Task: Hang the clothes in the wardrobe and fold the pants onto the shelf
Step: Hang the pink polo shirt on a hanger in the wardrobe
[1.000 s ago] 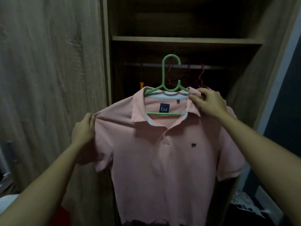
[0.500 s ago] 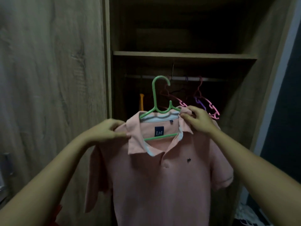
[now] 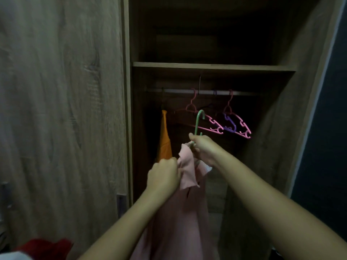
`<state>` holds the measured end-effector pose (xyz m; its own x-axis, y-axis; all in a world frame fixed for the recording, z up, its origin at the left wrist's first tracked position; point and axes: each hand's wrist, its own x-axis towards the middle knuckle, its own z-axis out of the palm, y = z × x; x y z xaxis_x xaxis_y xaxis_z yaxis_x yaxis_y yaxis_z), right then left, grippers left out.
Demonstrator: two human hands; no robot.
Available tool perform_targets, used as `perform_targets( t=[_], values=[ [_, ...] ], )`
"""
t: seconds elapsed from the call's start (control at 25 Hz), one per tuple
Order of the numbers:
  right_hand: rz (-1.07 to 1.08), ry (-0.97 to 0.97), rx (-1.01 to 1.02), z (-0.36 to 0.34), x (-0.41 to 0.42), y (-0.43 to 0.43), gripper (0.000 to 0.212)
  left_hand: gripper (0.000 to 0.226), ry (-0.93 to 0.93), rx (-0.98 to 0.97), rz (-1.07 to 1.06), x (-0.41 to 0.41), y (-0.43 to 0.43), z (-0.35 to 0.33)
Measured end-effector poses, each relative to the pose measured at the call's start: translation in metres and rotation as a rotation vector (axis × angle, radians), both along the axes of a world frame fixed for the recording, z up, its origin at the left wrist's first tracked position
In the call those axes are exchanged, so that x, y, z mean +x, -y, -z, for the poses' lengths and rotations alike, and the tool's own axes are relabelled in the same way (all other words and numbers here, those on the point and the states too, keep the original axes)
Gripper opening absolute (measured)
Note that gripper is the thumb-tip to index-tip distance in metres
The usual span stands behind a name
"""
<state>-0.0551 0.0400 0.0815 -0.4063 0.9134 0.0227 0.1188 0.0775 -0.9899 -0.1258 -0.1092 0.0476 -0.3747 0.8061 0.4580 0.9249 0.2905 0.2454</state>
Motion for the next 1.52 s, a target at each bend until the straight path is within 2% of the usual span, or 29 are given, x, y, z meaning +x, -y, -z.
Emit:
perform_targets(
  t=[0.08, 0.12, 0.2, 0.24, 0.36, 0.44, 0.52, 0.68, 0.88, 1.04, 1.16, 1.36, 1.48, 1.52],
  values=[
    [0.067, -0.011, 0.058, 0.004, -0.001, -0.018, 0.048, 0.034, 0.072, -0.038, 0.066, 0.011, -0.01, -0.001],
    [0.099, 0.032, 0.077, 0.001, 0.0, -0.015, 0.048, 0.041, 0.171, -0.084, 0.141, 0.012, -0.015, -0.003],
    [0.051, 0.045, 0.085, -0.006, 0.0, -0.016, 0.04, 0.055, 0.401, -0.135, 0.276, 0.007, -0.023, -0.011],
    [0.01, 0.064, 0.116, -0.009, -0.001, -0.02, 0.033, 0.055, 0.445, -0.078, 0.259, -0.002, -0.031, -0.016],
    [-0.001, 0.158, 0.273, -0.011, -0.014, -0.055, 0.016, 0.032, 0.404, 0.235, 0.064, -0.045, -0.067, -0.032],
    [0.016, 0.225, 0.39, -0.017, -0.023, -0.073, 0.003, 0.024, 0.399, 0.298, 0.033, -0.071, -0.103, -0.037],
    [0.001, 0.327, 0.523, -0.022, -0.03, -0.096, 0.017, 0.026, 0.326, 0.313, -0.033, -0.085, -0.145, -0.044],
    [-0.032, 0.472, 0.742, -0.036, -0.051, -0.133, 0.03, 0.052, 0.283, 0.258, -0.143, -0.108, -0.206, -0.049],
    [-0.006, 0.394, 0.778, -0.062, -0.079, -0.176, 0.023, 0.045, 0.404, 0.248, -0.352, -0.15, -0.231, -0.037],
    [0.024, 0.397, 0.74, -0.088, -0.108, -0.196, 0.021, 0.046, 0.382, 0.178, -0.271, -0.154, -0.242, -0.038],
    [-0.1, 0.556, 0.7, -0.104, -0.125, -0.201, 0.034, 0.035, 0.359, 0.174, -0.21, -0.154, -0.245, -0.039],
    [-0.192, 0.747, 0.803, -0.113, -0.145, -0.207, 0.04, 0.028, 0.374, 0.195, -0.166, -0.155, -0.246, -0.038],
    [-0.216, 0.65, 0.685, -0.098, -0.154, -0.219, 0.037, 0.029, 0.381, 0.216, -0.169, -0.156, -0.245, -0.038],
    [-0.21, 0.671, 0.673, -0.094, -0.154, -0.221, 0.036, 0.029, 0.385, 0.22, -0.166, -0.156, -0.244, -0.037]
  ],
)
